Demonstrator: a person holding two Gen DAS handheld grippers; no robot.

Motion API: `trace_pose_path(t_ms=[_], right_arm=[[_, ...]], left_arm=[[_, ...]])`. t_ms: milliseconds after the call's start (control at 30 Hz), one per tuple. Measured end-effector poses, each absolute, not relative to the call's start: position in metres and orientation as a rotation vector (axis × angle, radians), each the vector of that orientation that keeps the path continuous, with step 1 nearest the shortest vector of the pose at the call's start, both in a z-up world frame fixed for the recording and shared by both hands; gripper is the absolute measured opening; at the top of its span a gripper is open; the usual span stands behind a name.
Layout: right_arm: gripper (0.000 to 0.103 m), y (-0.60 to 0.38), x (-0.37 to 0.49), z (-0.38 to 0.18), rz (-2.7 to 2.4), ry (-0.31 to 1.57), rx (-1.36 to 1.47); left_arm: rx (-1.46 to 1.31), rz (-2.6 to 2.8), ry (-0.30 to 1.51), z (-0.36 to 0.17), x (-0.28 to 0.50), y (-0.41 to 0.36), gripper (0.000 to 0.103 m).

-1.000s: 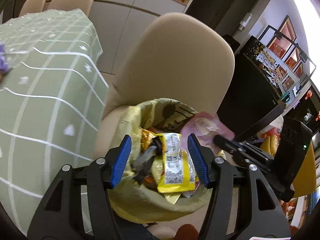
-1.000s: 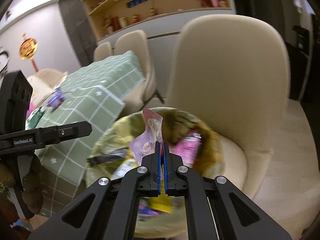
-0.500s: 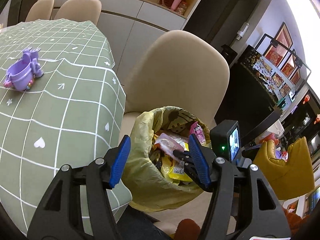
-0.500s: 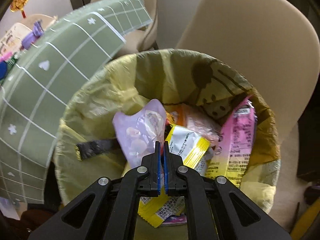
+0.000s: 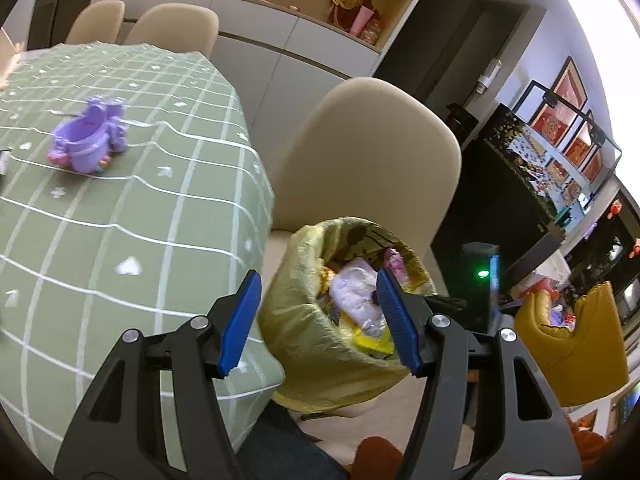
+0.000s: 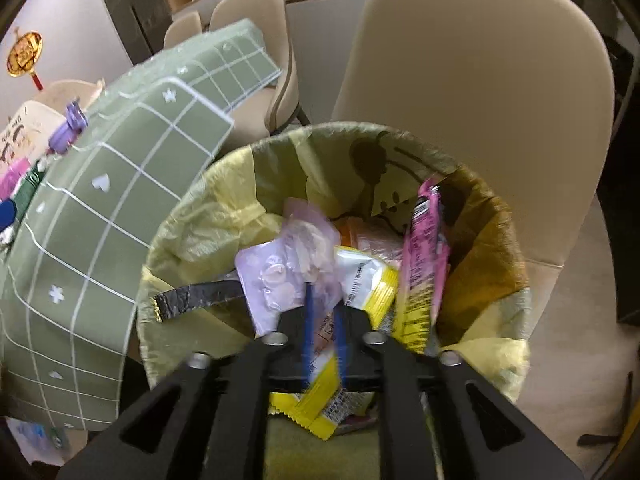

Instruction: Collect trash

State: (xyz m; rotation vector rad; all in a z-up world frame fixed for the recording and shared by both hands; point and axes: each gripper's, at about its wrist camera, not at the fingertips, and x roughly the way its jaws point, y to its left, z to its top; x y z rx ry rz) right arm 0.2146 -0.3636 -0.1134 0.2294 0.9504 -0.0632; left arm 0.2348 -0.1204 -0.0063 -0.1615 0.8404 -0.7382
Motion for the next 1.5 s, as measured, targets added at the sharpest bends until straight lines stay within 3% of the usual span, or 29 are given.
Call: trace_pose_path(t_ms=[33, 133, 233, 367, 700, 800, 1000, 1200, 1300, 1500], right_arm=[[0.032, -0.364, 0.213, -0.11, -0.064, 0.937, 0.232], [0.034, -0.364, 0.207, -0.094, -0.065, 0.886, 0.248], [0.046, -0.355, 0.198, -0.073, -0.049, 0.808, 0.262], [0.047, -0.324, 0.198, -0.041, -0.012, 0.678, 0.217], [0.047, -0.207, 0.23, -0.008, 0.229, 0.673, 0.149], [0.047, -0.176, 0.235, -0.008, 0.267, 0.679, 0.119], [0.047, -0.122, 0.253, -0.012, 0.349, 0.718, 0.083], [0.047, -0.077, 0.262, -0.013, 0.418, 0.742, 0.024], [0.047, -0.06, 0.269, -0.011, 0.433, 0.74, 0.029], [0.047, -0.011, 0.299, -0.007, 0.45, 0.745, 0.066]], left_arm=[[-0.148, -0.716, 0.829, -0.005, 0.233, -0.114, 0.057], [-0.128, -0.664, 0.804, 0.0, 0.229, -0.096, 0.057], [-0.122, -0.616, 0.786, 0.005, 0.227, -0.073, 0.057], [-0.135, -0.561, 0.758, 0.012, 0.222, -0.037, 0.057], [-0.221, -0.326, 0.681, 0.028, 0.23, 0.094, 0.057], [-0.235, -0.193, 0.66, 0.029, 0.241, 0.139, 0.063], [-0.288, 0.031, 0.758, 0.003, 0.287, 0.213, 0.065], [-0.373, 0.046, 0.844, -0.022, 0.326, 0.237, 0.064], [-0.355, 0.017, 0.842, -0.026, 0.327, 0.235, 0.046], [-0.354, 0.036, 0.733, -0.008, 0.306, 0.25, 0.043]])
